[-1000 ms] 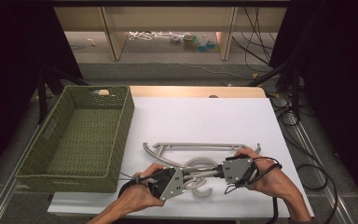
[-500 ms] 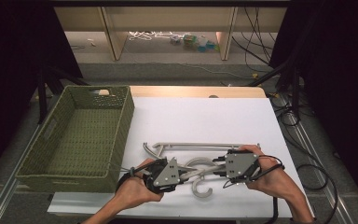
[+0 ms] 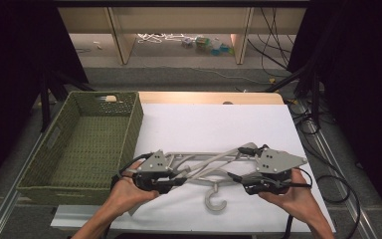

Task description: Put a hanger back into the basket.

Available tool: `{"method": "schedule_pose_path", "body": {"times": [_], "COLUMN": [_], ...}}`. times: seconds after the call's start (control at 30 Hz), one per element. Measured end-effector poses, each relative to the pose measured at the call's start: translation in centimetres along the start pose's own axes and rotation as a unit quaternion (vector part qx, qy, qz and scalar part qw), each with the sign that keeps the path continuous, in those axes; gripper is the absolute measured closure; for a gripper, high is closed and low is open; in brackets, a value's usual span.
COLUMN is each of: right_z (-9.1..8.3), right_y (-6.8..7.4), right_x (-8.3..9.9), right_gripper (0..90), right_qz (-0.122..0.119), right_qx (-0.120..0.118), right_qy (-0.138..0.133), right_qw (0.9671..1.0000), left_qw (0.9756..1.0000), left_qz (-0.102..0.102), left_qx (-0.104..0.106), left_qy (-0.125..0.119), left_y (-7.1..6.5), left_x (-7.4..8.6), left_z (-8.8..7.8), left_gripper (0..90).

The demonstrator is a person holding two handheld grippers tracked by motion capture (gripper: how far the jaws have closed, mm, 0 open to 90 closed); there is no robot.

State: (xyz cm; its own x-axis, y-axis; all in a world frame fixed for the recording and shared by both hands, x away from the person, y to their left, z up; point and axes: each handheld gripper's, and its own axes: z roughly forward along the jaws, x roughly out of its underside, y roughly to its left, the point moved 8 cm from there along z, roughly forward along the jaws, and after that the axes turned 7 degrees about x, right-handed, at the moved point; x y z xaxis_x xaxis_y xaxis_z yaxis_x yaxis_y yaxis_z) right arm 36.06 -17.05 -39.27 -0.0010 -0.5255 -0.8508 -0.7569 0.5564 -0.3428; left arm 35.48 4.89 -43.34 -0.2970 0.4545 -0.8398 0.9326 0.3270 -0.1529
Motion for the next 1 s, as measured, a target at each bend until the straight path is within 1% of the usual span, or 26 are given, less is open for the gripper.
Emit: {"method": "schedule_pose_path", "body": {"times": [0.03,0.07,0.1,0.13,0.17,0.2,0.23,0.3,0.33,0.37,0.4,0.43,0.47,0.5,0.53,0.6,0.63,0.73,0.77,0.8,0.83,0.87,0.9,0.93,0.97,1.0], "right_z": [-0.1,-0.4,-0.5,-0.8,-0.9,-1.1,-1.1,-1.1,-0.9,-0.9,-0.6,-0.5,-0.3,-0.2,-0.1,-0.3,-0.3,-0.4,-0.3,-0.3,-0.2,-0.2,0.1,0.3,0.4,0.5], "right_y": [-0.1,-0.1,-0.2,-0.2,-0.1,-0.1,0.0,0.2,0.3,0.4,0.5,0.6,0.6,0.7,0.8,0.8,0.7,0.9,1.0,1.2,1.3,1.3,1.7,1.9,1.9,2.1], "right_x": [0.1,0.3,0.4,0.6,0.6,0.7,0.9,1.4,1.9,2.3,2.7,3.1,3.5,3.9,4.2,4.6,4.7,5.1,5.1,5.4,5.5,5.5,5.8,5.8,5.9,6.0], "right_gripper": [27.1,26.5,26.6,26.5,26.2,25.9,25.9,25.9,25.6,25.1,24.7,24.2,24.1,24.0,23.2,22.1,21.8,21.1,20.6,19.9,19.5,19.5,19.6,19.8,19.9,19.9], "right_qz": [0.003,0.014,0.019,0.019,0.03,0.04,0.055,0.069,0.077,0.081,0.089,0.093,0.096,0.102,0.107,0.12,0.123,0.132,0.141,0.144,0.145,0.145,0.144,0.144,0.14,0.137], "right_qx": [0.013,0.022,0.033,0.037,0.045,0.048,0.058,0.059,0.068,0.067,0.071,0.07,0.077,0.077,0.076,0.085,0.091,0.102,0.103,0.103,0.107,0.107,0.1,0.099,0.097,0.095], "right_qy": [-0.004,-0.011,-0.016,-0.019,-0.028,-0.033,-0.046,-0.054,-0.056,-0.054,-0.054,-0.052,-0.052,-0.051,-0.059,-0.059,-0.069,-0.085,-0.095,-0.086,-0.087,-0.087,-0.083,-0.08,-0.08,-0.077], "right_qw": [0.9999,0.9996,0.9992,0.999,0.9982,0.9975,0.9957,0.9944,0.9932,0.993,0.992,0.9919,0.9911,0.9904,0.9896,0.9875,0.9858,0.9823,0.98,0.9805,0.9798,0.9798,0.981,0.9813,0.9821,0.983], "left_qw": [1.0,0.9998,0.9997,0.9995,0.9993,0.9993,0.9988,0.9979,0.9977,0.9973,0.9967,0.9964,0.9958,0.9952,0.9952,0.9944,0.9938,0.9929,0.9925,0.9925,0.9914,0.9914,0.9898,0.9898,0.9886,0.9877], "left_qz": [0.0,-0.011,-0.013,-0.017,-0.022,-0.022,-0.031,-0.036,-0.037,-0.039,-0.043,-0.042,-0.053,-0.06,-0.054,-0.052,-0.055,-0.058,-0.062,-0.062,-0.069,-0.069,-0.081,-0.081,-0.09,-0.097], "left_qx": [0.0,-0.01,-0.016,-0.019,-0.016,-0.016,-0.013,-0.021,-0.021,-0.019,-0.019,-0.018,-0.024,-0.022,-0.021,-0.017,-0.019,-0.017,-0.016,-0.016,-0.007,-0.007,0.0,0.0,0.005,0.005], "left_qy": [0.0,-0.012,-0.016,-0.02,-0.028,-0.028,-0.035,-0.05,-0.052,-0.059,-0.066,-0.071,-0.071,-0.074,-0.079,-0.091,-0.095,-0.102,-0.103,-0.103,-0.111,-0.111,-0.117,-0.117,-0.12,-0.122], "left_y": [0.0,0.4,0.5,0.5,0.4,0.4,0.4,0.5,0.5,0.5,0.6,0.6,0.5,0.4,0.5,0.7,0.8,1.0,1.0,1.0,0.9,0.9,1.0,1.0,1.2,1.4], "left_x": [0.0,-0.3,-0.5,-0.8,-1.0,-1.0,-1.4,-2.2,-2.4,-2.7,-2.9,-3.1,-3.3,-3.5,-3.7,-4.1,-4.3,-4.8,-4.8,-4.8,-5.1,-5.1,-5.4,-5.4,-5.6,-5.6], "left_z": [0.0,-1.0,-1.4,-1.9,-2.3,-2.3,-2.9,-4.3,-4.6,-4.9,-5.3,-5.6,-5.9,-6.3,-6.5,-6.9,-7.2,-8.0,-8.2,-8.2,-8.7,-8.7,-9.3,-9.3,-9.8,-10.1], "left_gripper": [79.3,79.3,79.3,79.2,79.3,79.3,79.2,79.2,79.2,79.2,79.2,79.2,79.3,79.3,79.2,79.3,79.3,79.2,79.3,79.3,79.3,79.3,79.3,79.2,79.3,79.3]}}
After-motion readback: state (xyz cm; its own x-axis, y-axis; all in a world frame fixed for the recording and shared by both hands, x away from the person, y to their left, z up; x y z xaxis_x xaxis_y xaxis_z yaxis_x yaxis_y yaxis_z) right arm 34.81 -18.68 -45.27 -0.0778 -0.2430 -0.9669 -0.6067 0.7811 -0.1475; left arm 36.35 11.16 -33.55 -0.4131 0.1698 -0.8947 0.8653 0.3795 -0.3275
